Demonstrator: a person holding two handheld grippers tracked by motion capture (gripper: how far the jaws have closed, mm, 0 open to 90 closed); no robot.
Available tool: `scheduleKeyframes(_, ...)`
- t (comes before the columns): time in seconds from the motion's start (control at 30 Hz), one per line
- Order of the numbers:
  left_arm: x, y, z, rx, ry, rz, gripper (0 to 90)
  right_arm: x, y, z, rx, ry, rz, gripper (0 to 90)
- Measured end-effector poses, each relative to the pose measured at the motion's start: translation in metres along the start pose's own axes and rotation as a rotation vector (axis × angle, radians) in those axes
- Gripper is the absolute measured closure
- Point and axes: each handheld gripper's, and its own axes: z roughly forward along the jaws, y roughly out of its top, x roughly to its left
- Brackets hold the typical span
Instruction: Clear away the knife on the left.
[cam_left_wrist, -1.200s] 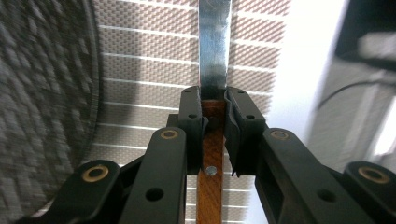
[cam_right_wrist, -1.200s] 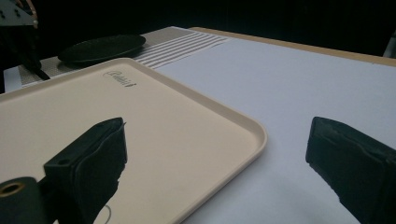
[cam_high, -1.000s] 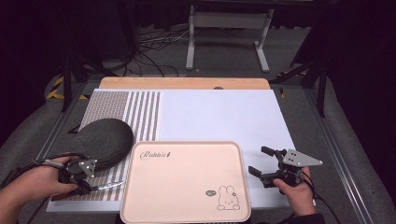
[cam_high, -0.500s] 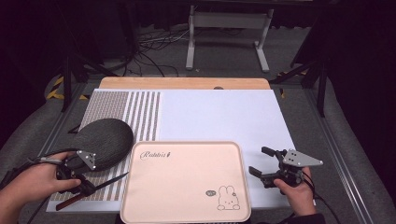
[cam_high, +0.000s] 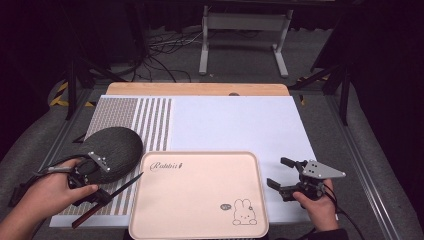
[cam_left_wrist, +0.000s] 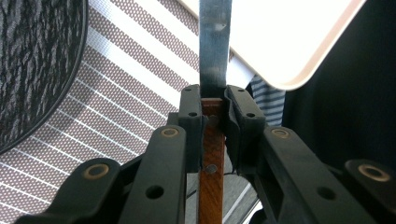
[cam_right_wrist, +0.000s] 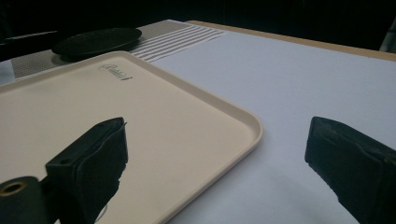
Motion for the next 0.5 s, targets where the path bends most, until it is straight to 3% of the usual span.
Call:
scheduleKeyframes(0.2, -0.007, 0.006, 0.002, -0.058, -0.01, -0.076, 78.0, 0.0, 0.0, 0.0, -0.001, -0.001, 0.0, 6.6)
scheduleKeyframes(0.5, -0.021, 0.022, 0.008, -0.075, -0.022, -0.084, 78.0, -0.001, 0.0, -0.001, -0.001, -0.003, 0.002, 6.6)
